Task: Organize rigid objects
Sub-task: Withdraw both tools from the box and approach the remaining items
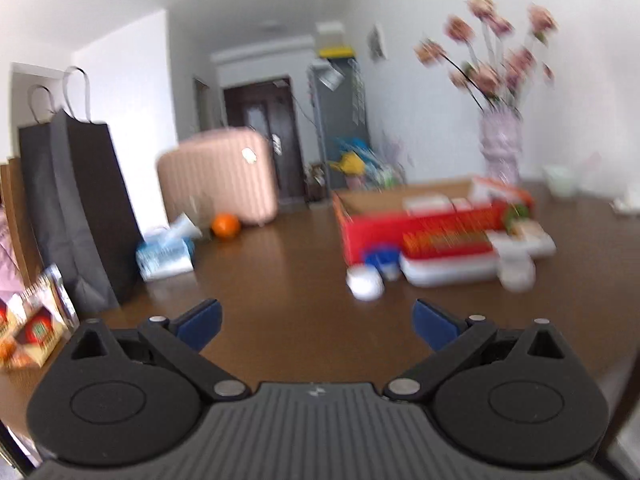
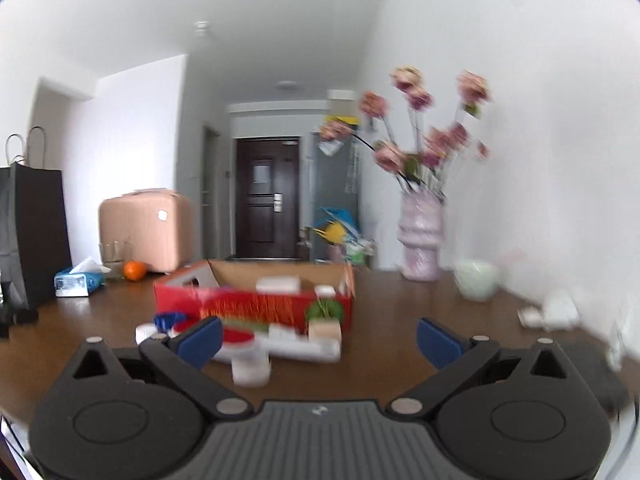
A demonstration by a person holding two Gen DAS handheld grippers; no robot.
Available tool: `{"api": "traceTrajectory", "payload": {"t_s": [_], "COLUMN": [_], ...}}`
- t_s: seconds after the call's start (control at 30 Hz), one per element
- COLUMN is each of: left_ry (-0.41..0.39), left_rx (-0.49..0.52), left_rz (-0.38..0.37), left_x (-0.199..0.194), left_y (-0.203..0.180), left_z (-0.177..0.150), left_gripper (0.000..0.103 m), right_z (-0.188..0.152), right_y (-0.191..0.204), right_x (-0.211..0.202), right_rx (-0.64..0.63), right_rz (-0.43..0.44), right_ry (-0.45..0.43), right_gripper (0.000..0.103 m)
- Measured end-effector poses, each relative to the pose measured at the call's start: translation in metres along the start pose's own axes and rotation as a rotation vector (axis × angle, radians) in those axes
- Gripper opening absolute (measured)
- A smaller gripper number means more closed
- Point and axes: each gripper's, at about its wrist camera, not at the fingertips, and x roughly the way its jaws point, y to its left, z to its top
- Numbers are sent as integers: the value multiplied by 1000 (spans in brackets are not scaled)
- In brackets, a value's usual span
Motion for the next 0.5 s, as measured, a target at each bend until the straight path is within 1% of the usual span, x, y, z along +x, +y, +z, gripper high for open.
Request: {"api": "traceTrajectory", "payload": {"t_s": [0.07,0.13,0.2,0.27,0.37,0.5], "left_ry": [26,46,47,31,28,59], "left_rx": [-13,-32,-32,-31,-54,-78], "left_rz": [-42,-69,-94,-92,-96,-106], "left_x": [-9,-12,-13,-12,-8,5], "left_y": [-8,-13,-17,-18,-16,-13], "left_z": [-15,-24,-26,-22,-16,-16], "left_gripper": [103,103,103,103,103,103], "right_z": [-17,-27,-31,-31,-29,-30], "right_y": [2,3,5,9,19,20], "right_x": [-13,-22,-29,-30,-27,-17], "right_rx": [16,31,18,-35,-115,-81], "right_rz": [17,35,74,102,104,131], "right_ry": [18,29,13,16,27,63], "right_gripper": [103,103,103,101,98,93]}}
